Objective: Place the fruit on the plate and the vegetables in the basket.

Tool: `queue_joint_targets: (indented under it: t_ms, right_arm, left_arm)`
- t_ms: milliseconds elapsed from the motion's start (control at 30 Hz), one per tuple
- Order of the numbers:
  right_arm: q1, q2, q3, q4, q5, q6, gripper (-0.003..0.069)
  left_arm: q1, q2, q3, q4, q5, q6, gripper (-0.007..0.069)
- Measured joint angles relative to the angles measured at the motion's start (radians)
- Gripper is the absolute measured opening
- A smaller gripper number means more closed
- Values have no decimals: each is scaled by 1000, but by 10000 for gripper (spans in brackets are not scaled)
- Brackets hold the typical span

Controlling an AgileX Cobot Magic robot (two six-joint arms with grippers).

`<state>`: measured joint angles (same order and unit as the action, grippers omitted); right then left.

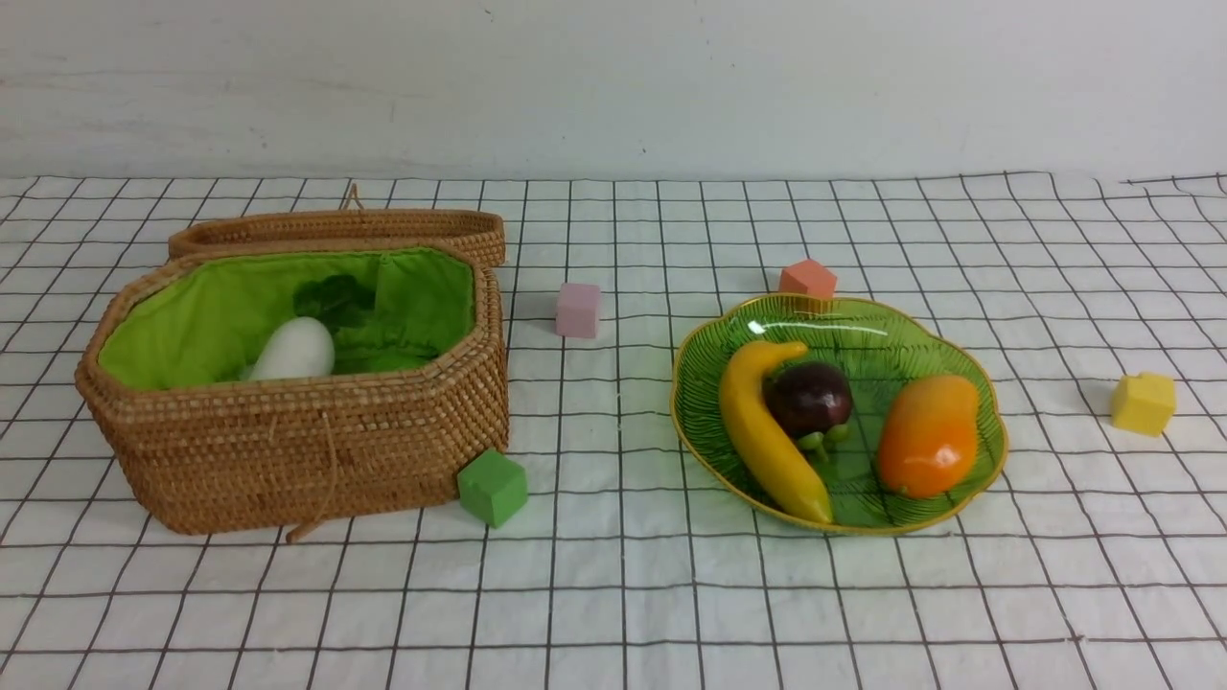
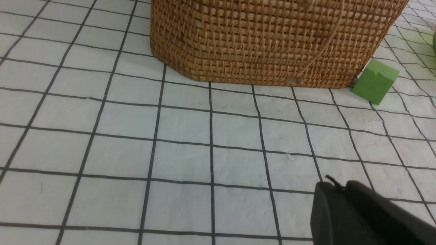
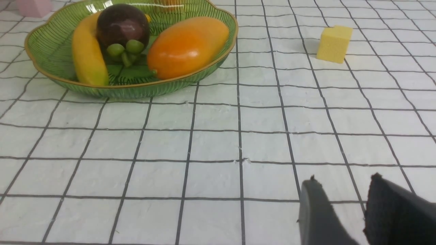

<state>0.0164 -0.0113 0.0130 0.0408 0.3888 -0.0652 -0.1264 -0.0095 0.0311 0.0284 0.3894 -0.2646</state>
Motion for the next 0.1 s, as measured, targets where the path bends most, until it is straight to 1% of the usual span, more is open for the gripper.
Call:
queue_joint_targets:
  t_ms: [100]
  right_arm:
    - [0, 0, 0, 0, 0, 0, 242]
  left_arm:
    - [0, 0, 0, 0, 0, 0, 43]
